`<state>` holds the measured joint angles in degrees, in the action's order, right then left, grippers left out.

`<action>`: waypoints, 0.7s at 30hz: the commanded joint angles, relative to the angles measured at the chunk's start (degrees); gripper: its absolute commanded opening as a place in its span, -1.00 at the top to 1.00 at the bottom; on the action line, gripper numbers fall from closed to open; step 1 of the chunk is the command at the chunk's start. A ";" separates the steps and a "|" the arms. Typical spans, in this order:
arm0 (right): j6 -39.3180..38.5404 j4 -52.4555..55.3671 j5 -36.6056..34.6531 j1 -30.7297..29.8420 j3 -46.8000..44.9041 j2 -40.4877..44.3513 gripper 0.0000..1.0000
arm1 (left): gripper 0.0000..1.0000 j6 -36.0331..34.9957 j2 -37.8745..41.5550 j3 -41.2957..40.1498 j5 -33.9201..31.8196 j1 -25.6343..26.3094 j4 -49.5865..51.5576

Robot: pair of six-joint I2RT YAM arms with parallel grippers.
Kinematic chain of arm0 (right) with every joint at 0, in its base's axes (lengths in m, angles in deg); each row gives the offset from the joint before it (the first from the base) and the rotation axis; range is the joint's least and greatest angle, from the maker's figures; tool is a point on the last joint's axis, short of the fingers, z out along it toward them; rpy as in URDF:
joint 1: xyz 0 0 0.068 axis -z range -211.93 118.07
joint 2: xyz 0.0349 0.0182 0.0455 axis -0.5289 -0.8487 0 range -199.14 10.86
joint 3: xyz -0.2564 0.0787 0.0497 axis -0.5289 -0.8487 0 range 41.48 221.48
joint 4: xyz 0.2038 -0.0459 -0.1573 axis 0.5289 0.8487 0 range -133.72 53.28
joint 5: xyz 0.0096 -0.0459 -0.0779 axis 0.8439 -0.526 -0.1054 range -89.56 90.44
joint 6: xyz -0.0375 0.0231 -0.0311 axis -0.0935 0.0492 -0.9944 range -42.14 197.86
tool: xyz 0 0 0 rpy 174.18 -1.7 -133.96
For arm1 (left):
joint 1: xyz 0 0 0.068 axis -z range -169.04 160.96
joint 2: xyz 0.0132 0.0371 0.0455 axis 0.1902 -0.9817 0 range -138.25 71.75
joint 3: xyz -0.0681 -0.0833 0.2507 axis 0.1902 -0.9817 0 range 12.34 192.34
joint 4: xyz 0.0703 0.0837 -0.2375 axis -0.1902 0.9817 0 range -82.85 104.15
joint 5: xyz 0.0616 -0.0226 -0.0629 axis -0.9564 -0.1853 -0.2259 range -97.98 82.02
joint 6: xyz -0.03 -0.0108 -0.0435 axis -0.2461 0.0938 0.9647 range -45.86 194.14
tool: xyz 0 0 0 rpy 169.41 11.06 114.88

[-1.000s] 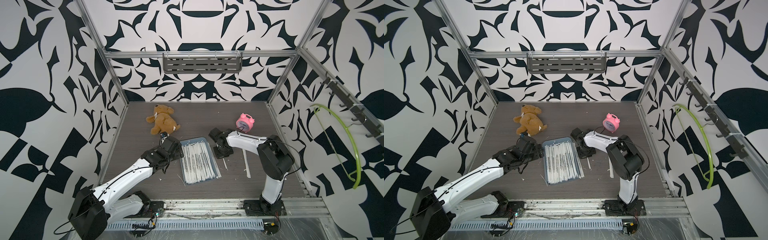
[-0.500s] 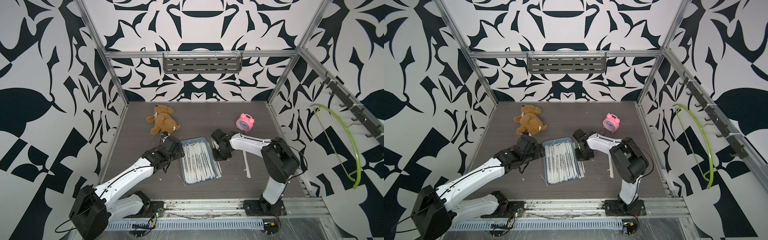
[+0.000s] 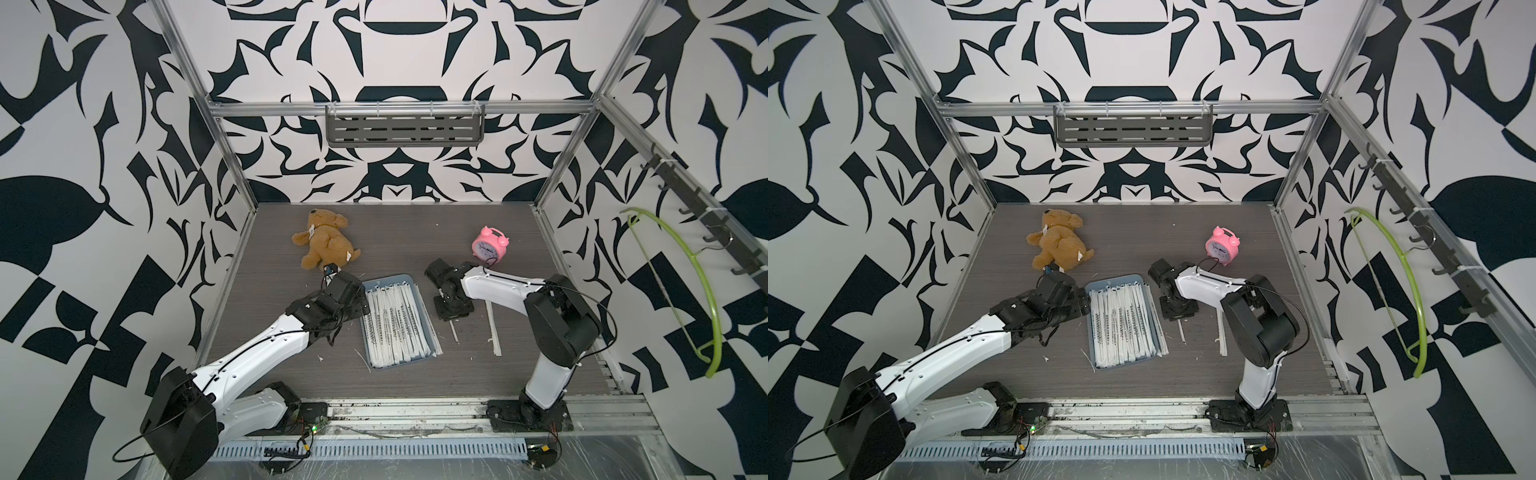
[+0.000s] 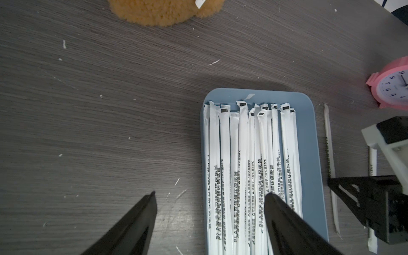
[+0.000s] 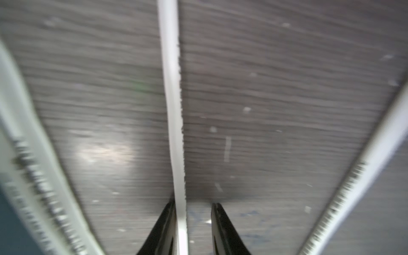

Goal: Put the straws into the storage box
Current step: Pick up the straw from the center of the board.

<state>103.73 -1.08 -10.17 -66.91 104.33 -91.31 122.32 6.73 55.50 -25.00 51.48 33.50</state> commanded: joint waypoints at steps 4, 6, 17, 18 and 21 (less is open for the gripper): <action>-2.07 3.03 -1.37 0.03 3.00 3.64 0.36 | -0.67 -0.18 -0.47 0.78 0.24 0.14 -0.02; -2.09 3.22 -2.01 0.16 3.29 3.30 0.36 | -0.67 -0.29 -0.80 1.13 0.49 0.12 0.16; -0.22 0.16 1.84 1.44 4.29 0.05 0.44 | -0.67 -0.28 -0.61 0.96 0.60 0.11 0.07; -0.04 -0.38 2.35 1.66 4.17 -0.55 0.45 | -0.67 -0.18 -0.59 0.89 0.67 0.14 0.11; 0.37 -1.78 3.22 1.94 3.71 -1.58 0.48 | -0.67 -0.20 -0.21 0.84 0.50 0.12 0.49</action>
<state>103.14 -1.81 -8.20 -65.34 107.23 -92.73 122.28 6.36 55.50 -24.65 51.48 33.50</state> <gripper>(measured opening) 0.262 0.836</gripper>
